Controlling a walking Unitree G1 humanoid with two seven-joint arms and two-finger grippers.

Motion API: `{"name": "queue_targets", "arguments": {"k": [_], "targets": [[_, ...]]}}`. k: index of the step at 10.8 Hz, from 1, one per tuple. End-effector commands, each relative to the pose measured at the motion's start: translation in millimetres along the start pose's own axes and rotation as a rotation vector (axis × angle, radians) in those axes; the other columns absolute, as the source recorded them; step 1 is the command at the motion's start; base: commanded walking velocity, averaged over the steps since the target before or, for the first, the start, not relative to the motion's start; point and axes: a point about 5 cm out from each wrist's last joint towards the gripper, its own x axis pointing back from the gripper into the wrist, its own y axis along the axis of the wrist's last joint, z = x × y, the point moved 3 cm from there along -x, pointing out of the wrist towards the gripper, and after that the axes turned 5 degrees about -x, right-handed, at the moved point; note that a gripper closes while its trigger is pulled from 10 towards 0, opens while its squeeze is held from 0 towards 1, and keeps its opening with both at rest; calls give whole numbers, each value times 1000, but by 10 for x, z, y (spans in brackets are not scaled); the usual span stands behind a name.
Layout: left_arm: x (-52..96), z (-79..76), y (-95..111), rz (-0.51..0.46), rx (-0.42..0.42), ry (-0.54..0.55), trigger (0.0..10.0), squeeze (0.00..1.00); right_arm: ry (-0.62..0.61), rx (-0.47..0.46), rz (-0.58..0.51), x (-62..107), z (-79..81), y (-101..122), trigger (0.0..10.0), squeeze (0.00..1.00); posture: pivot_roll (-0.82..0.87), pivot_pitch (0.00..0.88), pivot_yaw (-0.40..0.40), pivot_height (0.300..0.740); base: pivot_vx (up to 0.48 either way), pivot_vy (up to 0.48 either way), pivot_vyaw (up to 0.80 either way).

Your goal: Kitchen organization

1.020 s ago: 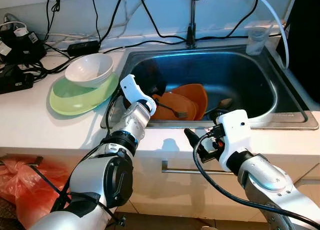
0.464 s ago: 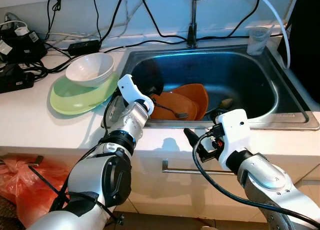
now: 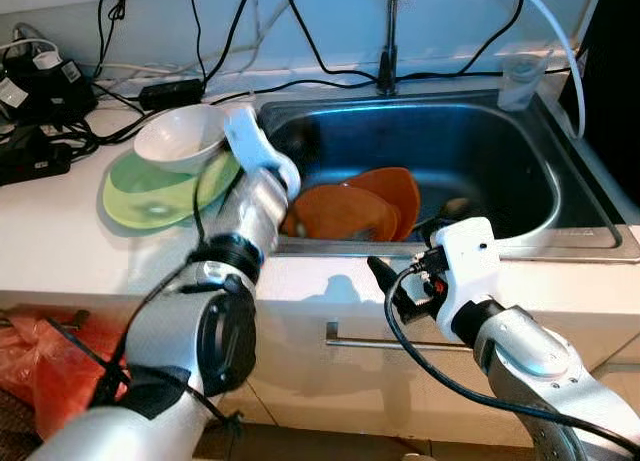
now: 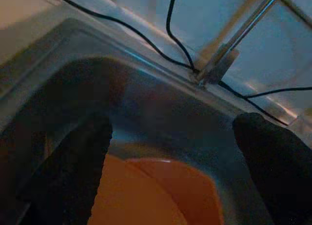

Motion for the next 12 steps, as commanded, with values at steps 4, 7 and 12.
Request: {"name": "queue_targets", "arguments": {"k": [4,7,12], "targets": [[-8,3,234,-81,-83,14,10000,1000,26,2,-7,-40,36,14,10000,0,-294,0,145,740,0,0,0],[71,372,662,-219,-196,219,10000,1000,32,3,-8,-55,35,12,10000,0,-279,0,135,740,0,0,0],[245,880,978,-278,-221,433,10000,0,56,7,-10,-87,55,16,10000,0,-253,0,118,740,0,0,0]]}}
